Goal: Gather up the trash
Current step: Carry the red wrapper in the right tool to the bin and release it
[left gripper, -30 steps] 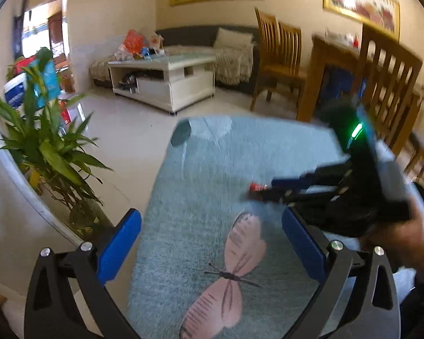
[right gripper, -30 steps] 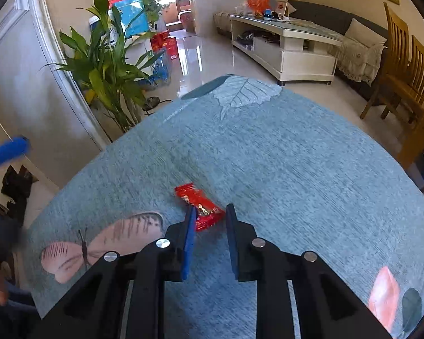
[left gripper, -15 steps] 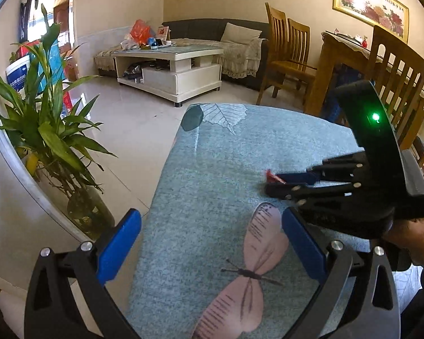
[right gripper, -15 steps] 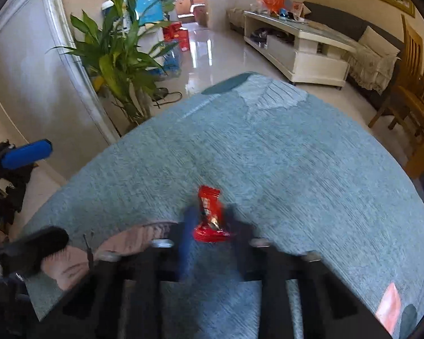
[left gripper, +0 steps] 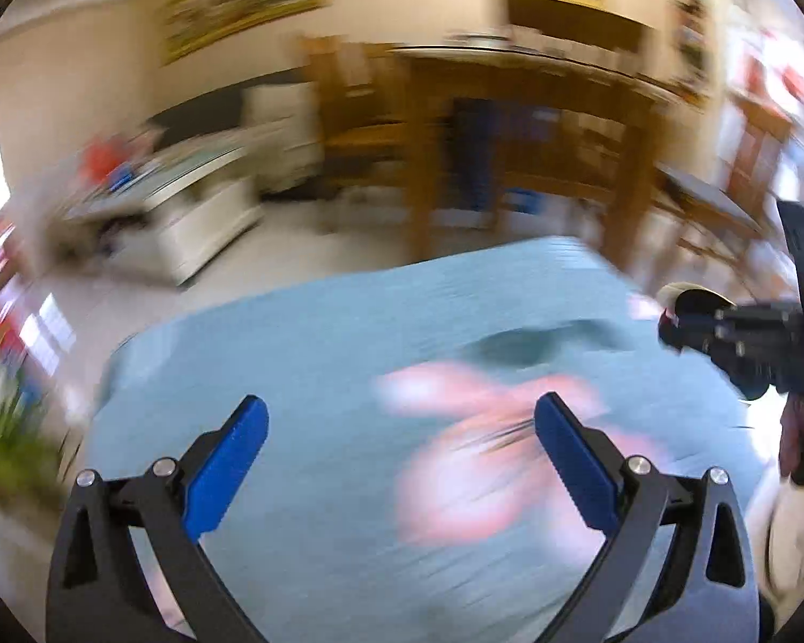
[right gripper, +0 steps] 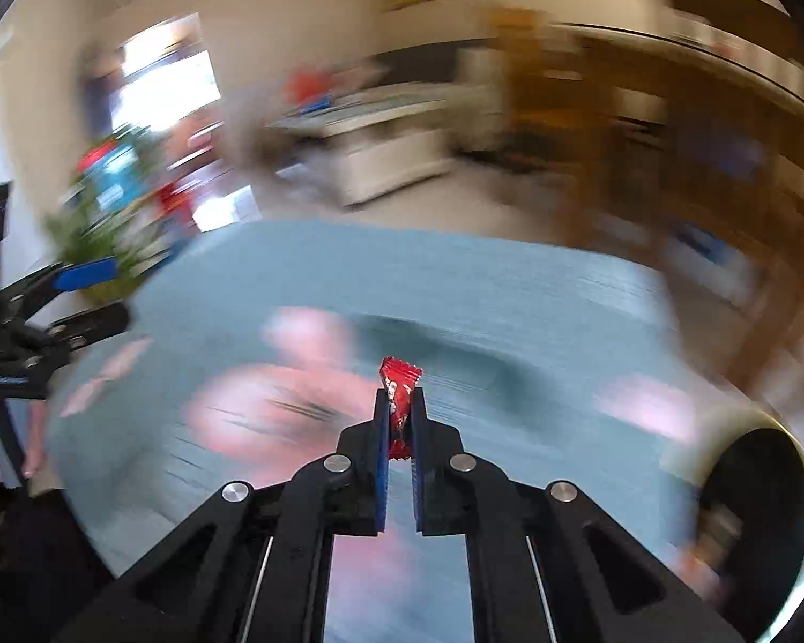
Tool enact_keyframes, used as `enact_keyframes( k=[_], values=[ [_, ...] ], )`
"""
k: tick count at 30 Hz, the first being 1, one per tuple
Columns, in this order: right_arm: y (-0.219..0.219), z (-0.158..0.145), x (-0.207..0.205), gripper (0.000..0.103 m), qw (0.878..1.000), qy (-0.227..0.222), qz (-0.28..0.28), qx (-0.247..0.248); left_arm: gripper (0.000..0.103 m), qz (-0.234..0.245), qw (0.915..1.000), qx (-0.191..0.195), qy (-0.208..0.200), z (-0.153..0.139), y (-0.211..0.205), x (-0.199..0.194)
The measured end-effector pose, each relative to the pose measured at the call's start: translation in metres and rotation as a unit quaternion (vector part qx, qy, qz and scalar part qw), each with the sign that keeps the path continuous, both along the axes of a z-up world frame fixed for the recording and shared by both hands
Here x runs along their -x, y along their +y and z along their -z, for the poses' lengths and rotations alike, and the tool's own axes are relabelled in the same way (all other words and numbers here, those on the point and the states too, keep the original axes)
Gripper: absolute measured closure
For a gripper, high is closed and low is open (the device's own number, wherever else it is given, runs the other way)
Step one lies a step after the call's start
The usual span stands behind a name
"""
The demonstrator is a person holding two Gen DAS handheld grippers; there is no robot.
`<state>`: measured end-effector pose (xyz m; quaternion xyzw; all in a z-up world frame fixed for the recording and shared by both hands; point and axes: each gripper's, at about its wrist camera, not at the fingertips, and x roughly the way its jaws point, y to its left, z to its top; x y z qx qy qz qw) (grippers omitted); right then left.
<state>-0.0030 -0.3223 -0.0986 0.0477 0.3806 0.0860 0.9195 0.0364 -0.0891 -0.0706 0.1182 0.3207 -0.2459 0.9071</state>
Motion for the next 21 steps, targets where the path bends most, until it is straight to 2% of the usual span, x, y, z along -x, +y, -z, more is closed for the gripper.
enact_keyframes(
  k=[1,3,5,7,8,9,10,11,12,13,17,19,21],
  values=[
    [-0.041,-0.002,0.017,0.096,0.999,-0.002,0.043,0.0,0.003,0.036,0.9993,-0.006,-0.009,-0.003,-0.043,0.005],
    [-0.109,-0.003,0.044,0.096,0.993,-0.004,0.113,0.015,0.003,0.083,0.9964,-0.008,-0.015,-0.004,-0.101,0.013],
    [-0.149,0.0,0.061,0.096,0.988,0.001,0.151,0.018,0.003,0.129,0.9915,-0.009,-0.016,-0.001,-0.162,0.023],
    [-0.182,0.014,0.067,0.096,0.984,0.018,0.174,0.024,0.003,0.169,0.9856,0.0,-0.001,0.005,-0.216,0.032],
    [-0.196,0.03,0.064,0.095,0.983,0.044,0.176,0.018,0.003,0.179,0.9839,-0.001,0.003,0.008,-0.233,0.035],
    [-0.203,0.041,0.062,0.089,0.982,0.061,0.178,0.018,0.003,0.19,0.9817,-0.002,0.007,0.012,-0.251,0.038],
    [-0.212,0.055,0.06,0.077,0.979,0.073,0.186,0.023,0.003,0.2,0.9798,-0.003,0.011,0.015,-0.268,0.041],
    [-0.219,0.063,0.06,0.064,0.977,0.08,0.195,0.028,0.003,0.21,0.9775,-0.004,0.02,0.022,-0.288,0.043],
    [-0.226,0.067,0.062,0.04,0.976,0.08,0.203,0.024,0.003,0.214,0.9766,-0.008,0.023,0.026,-0.297,0.047],
    [-0.232,0.067,0.067,0.029,0.975,0.07,0.209,0.016,0.003,0.217,0.9758,-0.011,0.026,0.031,-0.306,0.049],
    [-0.255,0.053,0.087,0.03,0.975,0.031,0.219,-0.022,0.003,0.215,0.9754,-0.019,0.045,0.048,-0.339,0.046],
    [-0.266,0.042,0.099,0.029,0.969,0.011,0.246,-0.017,0.003,0.209,0.9761,-0.018,0.057,0.054,-0.352,0.041],
    [-0.282,0.03,0.123,0.025,0.958,-0.019,0.285,-0.032,0.003,0.204,0.9766,-0.023,0.064,0.059,-0.362,0.036]
  ],
)
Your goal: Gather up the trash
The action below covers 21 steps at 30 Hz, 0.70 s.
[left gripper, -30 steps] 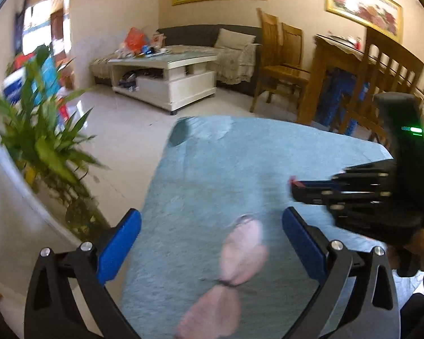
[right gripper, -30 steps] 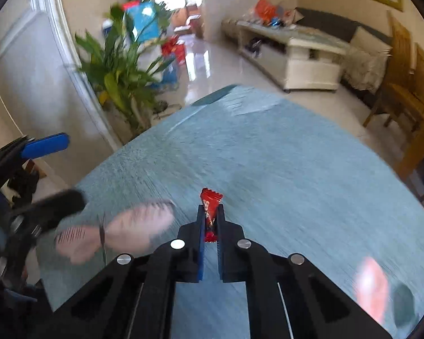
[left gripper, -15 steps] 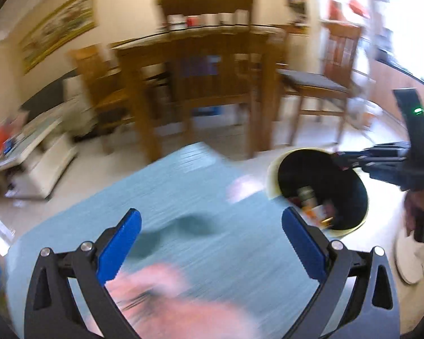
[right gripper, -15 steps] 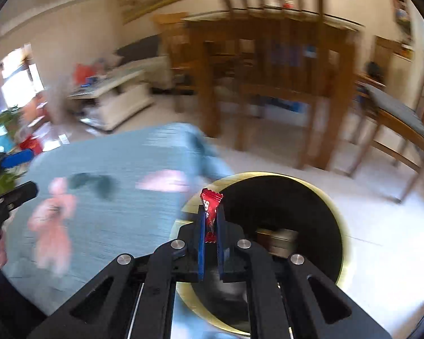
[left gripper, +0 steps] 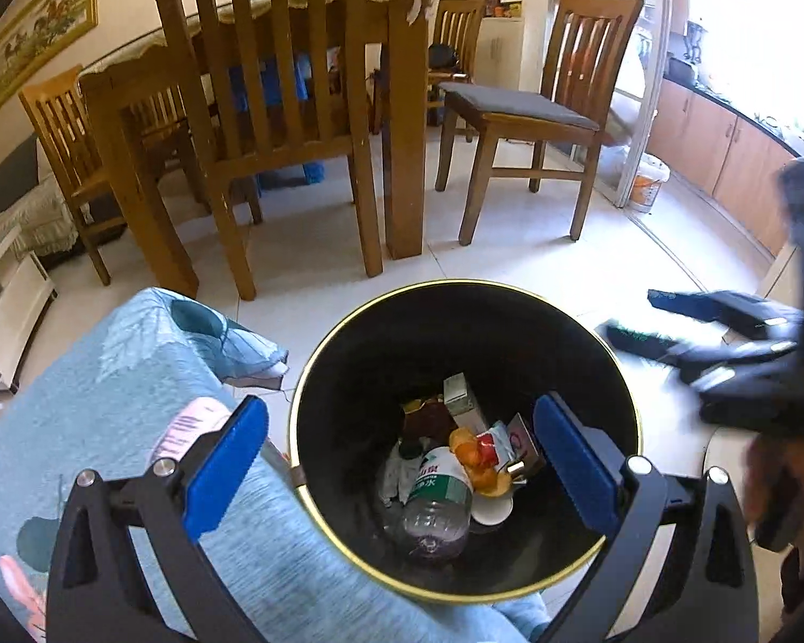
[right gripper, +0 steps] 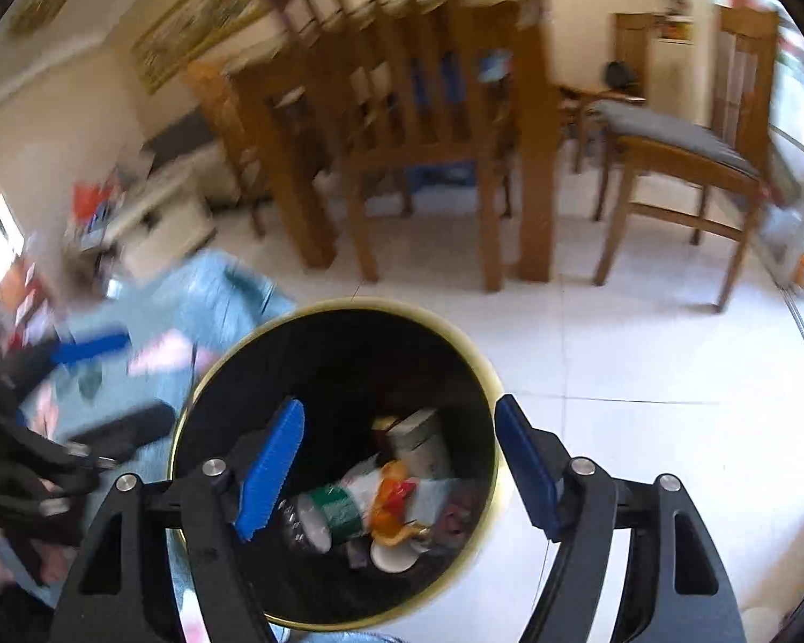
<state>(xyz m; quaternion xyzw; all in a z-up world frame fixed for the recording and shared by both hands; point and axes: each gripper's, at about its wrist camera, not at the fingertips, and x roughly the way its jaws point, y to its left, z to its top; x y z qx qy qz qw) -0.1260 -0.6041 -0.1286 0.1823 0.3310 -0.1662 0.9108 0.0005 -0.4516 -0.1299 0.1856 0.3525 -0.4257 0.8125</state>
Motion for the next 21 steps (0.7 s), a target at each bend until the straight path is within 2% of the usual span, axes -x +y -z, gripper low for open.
enact_keyframes(
  k=[3,8,12,15,17,18,19,20,21],
  values=[
    [-0.014,-0.017,0.036,0.014,0.997,-0.042,0.059,-0.012,0.003,-0.005,0.9997,-0.02,0.012,0.01,-0.014,-0.004],
    [-0.019,-0.027,0.07,0.012,0.992,-0.076,0.091,-0.035,0.003,-0.01,0.9976,-0.063,0.025,0.028,-0.034,-0.007],
    [-0.015,-0.031,0.069,0.012,0.992,-0.082,0.091,-0.04,0.003,-0.002,0.9983,-0.052,0.025,0.022,-0.024,0.001],
    [0.007,-0.032,0.049,0.012,0.995,-0.073,0.065,-0.034,0.004,0.003,0.9993,-0.029,0.023,0.013,-0.014,0.007],
    [0.026,-0.031,0.04,0.028,0.997,-0.049,0.058,-0.002,0.038,0.024,0.9985,-0.039,0.03,0.016,-0.017,0.014],
    [0.038,-0.028,0.031,0.051,0.998,-0.03,0.059,0.023,0.069,0.035,0.9974,-0.057,0.028,0.02,-0.021,0.02],
    [0.042,-0.026,0.03,0.054,0.997,-0.023,0.064,0.032,0.08,0.046,0.9962,-0.067,0.031,0.024,-0.023,0.025],
    [0.045,-0.026,0.031,0.053,0.997,-0.026,0.072,0.033,0.084,0.061,0.9951,-0.069,0.036,0.026,-0.022,0.03],
    [0.044,-0.027,0.038,0.048,0.996,-0.037,0.081,0.029,0.091,0.071,0.9944,-0.073,0.029,0.026,-0.02,0.035]
  ],
)
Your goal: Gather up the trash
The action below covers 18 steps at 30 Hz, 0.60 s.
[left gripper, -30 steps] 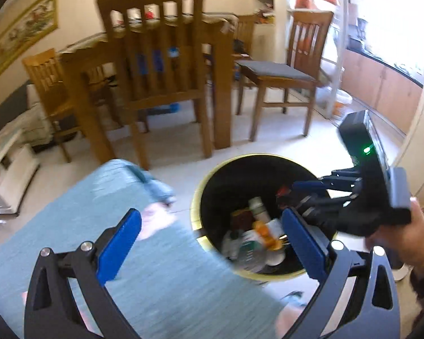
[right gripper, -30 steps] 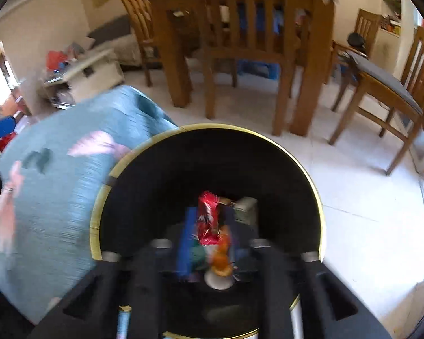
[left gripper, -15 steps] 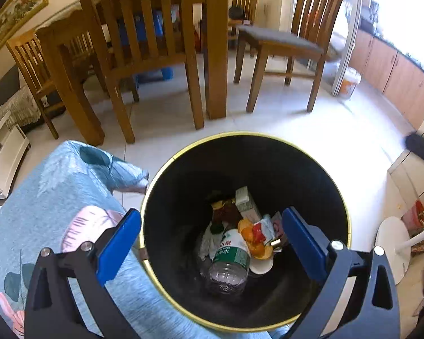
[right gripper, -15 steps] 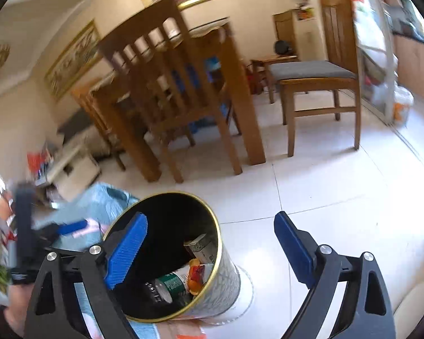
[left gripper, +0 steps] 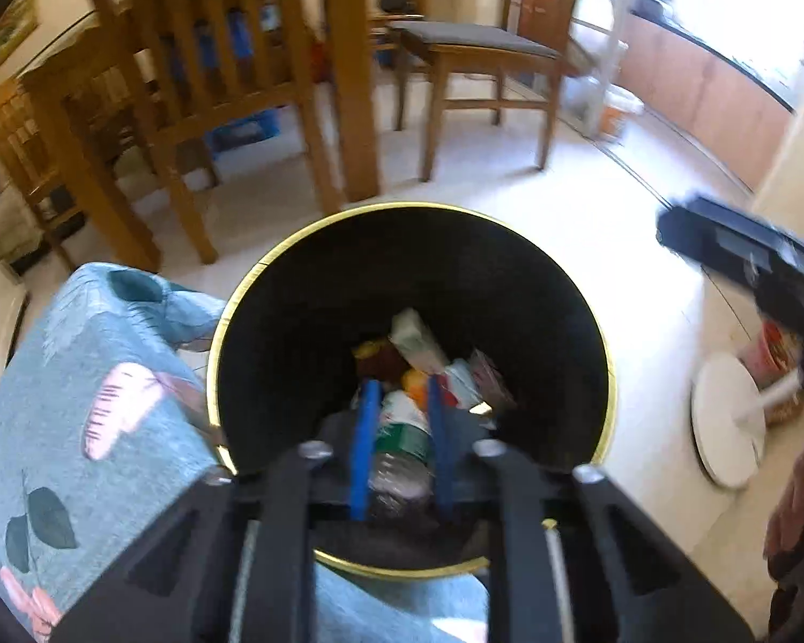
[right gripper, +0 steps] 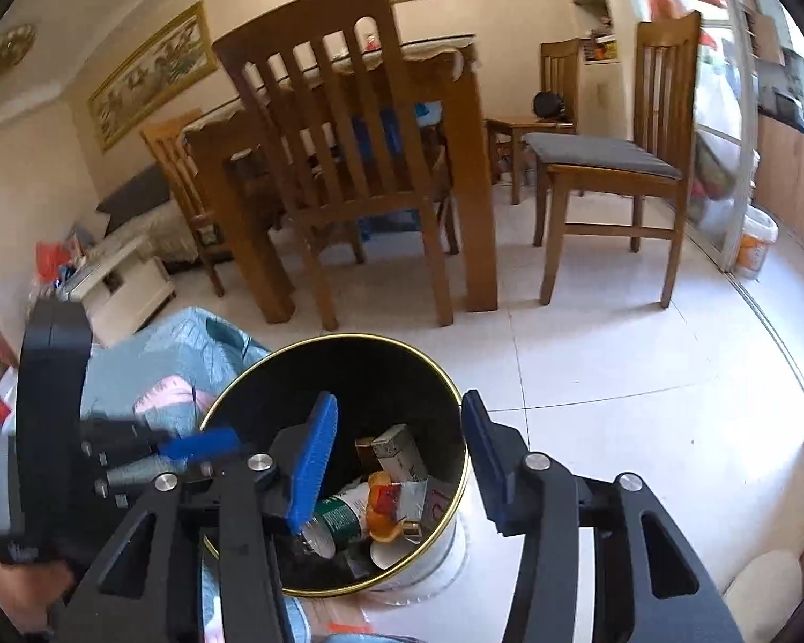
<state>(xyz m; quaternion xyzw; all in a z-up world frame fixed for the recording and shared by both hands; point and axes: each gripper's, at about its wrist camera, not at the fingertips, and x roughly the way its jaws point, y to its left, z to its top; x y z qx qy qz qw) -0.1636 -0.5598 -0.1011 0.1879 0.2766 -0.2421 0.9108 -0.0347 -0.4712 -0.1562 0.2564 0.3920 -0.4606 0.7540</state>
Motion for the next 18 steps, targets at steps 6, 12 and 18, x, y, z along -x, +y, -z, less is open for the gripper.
enact_keyframes(
  k=[6,12,18],
  values=[
    [0.0,-0.024,0.021,0.006,0.998,-0.056,0.009,-0.014,0.003,-0.019,0.9966,0.066,-0.046,-0.036,0.044,0.01],
    [0.018,-0.036,0.022,0.004,0.996,-0.082,-0.001,-0.034,0.098,0.018,0.9977,0.064,-0.014,-0.053,0.049,0.017],
    [0.032,-0.049,0.039,0.003,0.996,-0.089,0.013,-0.024,0.032,0.002,0.996,0.085,-0.03,-0.061,0.078,0.029]
  ],
)
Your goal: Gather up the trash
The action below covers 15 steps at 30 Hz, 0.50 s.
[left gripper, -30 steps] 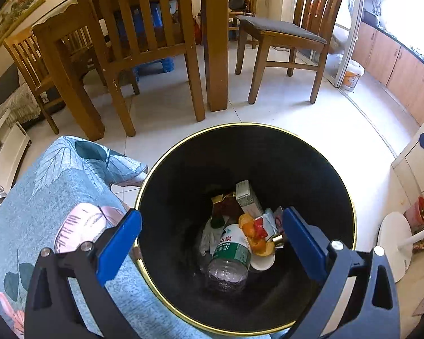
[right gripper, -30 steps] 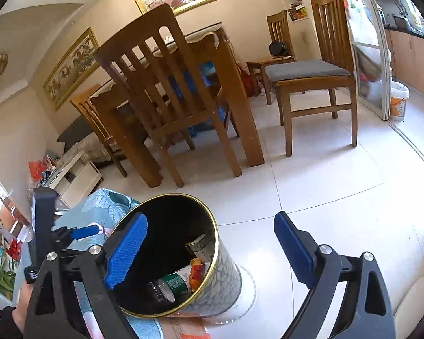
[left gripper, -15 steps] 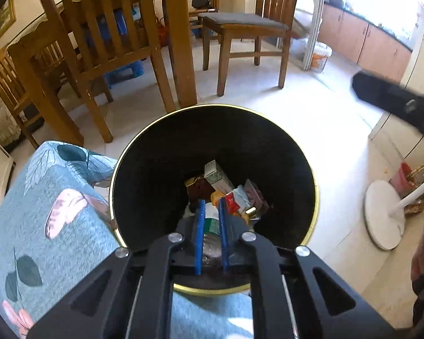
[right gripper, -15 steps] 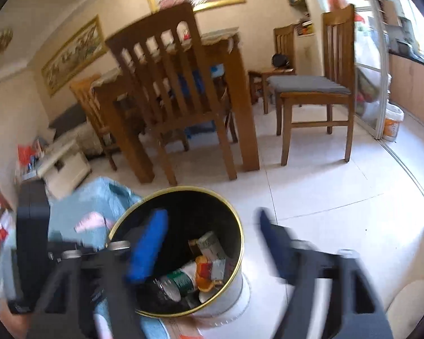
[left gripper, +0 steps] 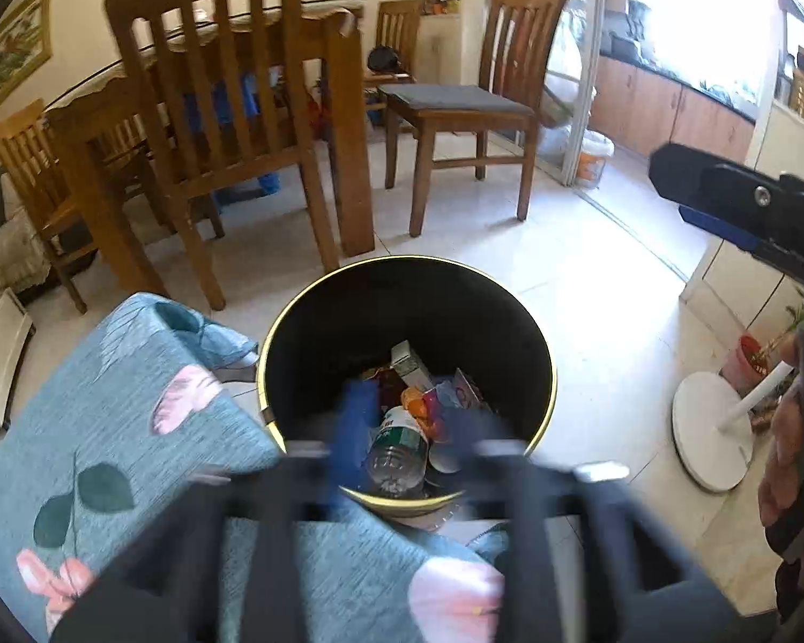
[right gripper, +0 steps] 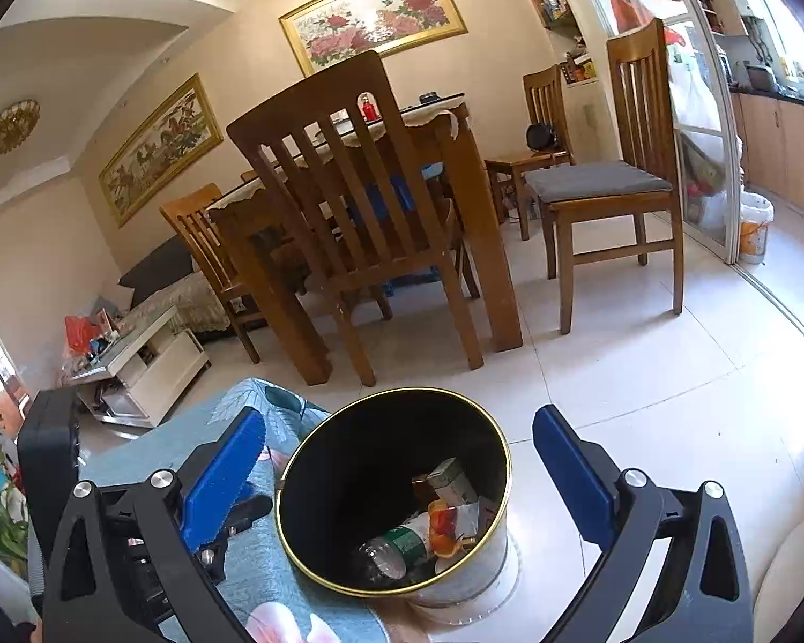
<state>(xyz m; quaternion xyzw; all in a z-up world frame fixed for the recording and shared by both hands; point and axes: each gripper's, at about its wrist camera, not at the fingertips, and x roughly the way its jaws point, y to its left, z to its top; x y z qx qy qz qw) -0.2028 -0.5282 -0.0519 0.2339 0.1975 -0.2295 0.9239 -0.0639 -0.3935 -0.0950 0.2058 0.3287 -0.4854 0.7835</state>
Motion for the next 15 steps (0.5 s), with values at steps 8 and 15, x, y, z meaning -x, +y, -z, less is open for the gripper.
enact_keyframes(
  k=[8,15],
  values=[
    [0.082,0.0,-0.049,0.003,0.995,0.025,-0.092,0.022,0.003,-0.12,0.9869,-0.027,-0.104,-0.004,0.135,-0.006],
    [0.223,0.009,-0.129,0.003,0.974,0.052,-0.2,0.098,0.003,-0.295,0.9519,-0.014,-0.08,-0.023,0.279,-0.056]
  ],
)
